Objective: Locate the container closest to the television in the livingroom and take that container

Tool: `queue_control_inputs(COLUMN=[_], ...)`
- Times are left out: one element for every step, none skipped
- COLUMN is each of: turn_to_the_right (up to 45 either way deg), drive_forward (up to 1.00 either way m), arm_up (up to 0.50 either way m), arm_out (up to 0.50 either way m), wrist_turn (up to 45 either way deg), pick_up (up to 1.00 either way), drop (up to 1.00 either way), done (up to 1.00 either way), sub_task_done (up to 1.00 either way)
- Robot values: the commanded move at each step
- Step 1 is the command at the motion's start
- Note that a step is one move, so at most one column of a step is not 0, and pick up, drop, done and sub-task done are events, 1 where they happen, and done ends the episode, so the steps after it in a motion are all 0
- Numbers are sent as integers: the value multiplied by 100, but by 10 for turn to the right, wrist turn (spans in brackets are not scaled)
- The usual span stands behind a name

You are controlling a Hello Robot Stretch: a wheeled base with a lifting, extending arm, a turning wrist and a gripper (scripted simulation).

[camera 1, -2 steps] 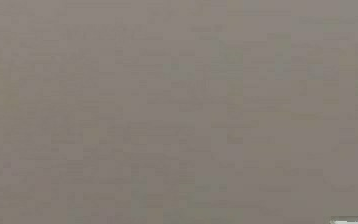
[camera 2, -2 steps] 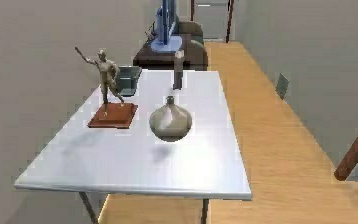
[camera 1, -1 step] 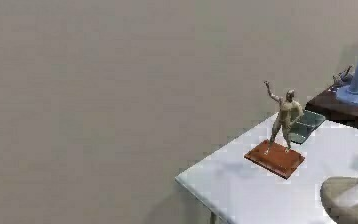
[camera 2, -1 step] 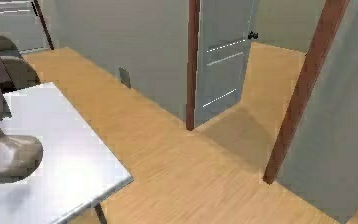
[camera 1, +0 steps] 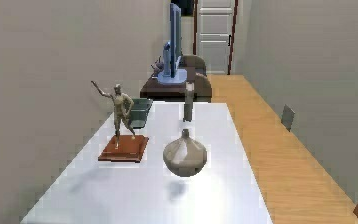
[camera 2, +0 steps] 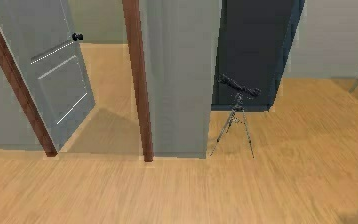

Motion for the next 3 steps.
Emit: queue_control_inputs(turn_to_the_right=[30, 0, -450], drive_forward=[0, 20, 0], arm_up=[0, 0, 0], arm_out=[0, 0, 0], wrist_turn=[0, 0, 0], pick_up=[0, 0, 0], drop=[0, 0, 0], done=[0, 0, 0], sub_task_done=[0, 0, 0])
